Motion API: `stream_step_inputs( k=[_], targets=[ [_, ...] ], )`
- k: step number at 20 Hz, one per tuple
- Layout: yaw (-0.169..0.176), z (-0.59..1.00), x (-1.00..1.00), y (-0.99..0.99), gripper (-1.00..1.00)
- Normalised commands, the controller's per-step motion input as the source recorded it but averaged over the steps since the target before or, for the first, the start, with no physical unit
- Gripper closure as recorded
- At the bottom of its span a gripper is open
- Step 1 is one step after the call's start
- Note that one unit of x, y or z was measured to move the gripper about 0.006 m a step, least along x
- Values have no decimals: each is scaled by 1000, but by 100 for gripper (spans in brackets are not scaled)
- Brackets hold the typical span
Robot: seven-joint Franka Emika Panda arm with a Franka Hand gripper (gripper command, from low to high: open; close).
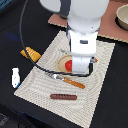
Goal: Interact with the objects in diverse but meaningful ways.
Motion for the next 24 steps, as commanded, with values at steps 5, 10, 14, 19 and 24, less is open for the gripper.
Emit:
stream_step_inputs(
  k=[5,10,14,19,24],
  targets=[
    [-8,227,-988,109,-100],
    [0,90,-1000,183,-100],
    [0,14,-1000,206,-100],
    [-6,-7,-1000,254,-100],
    [-19,-67,-988,233,-100]
  ],
)
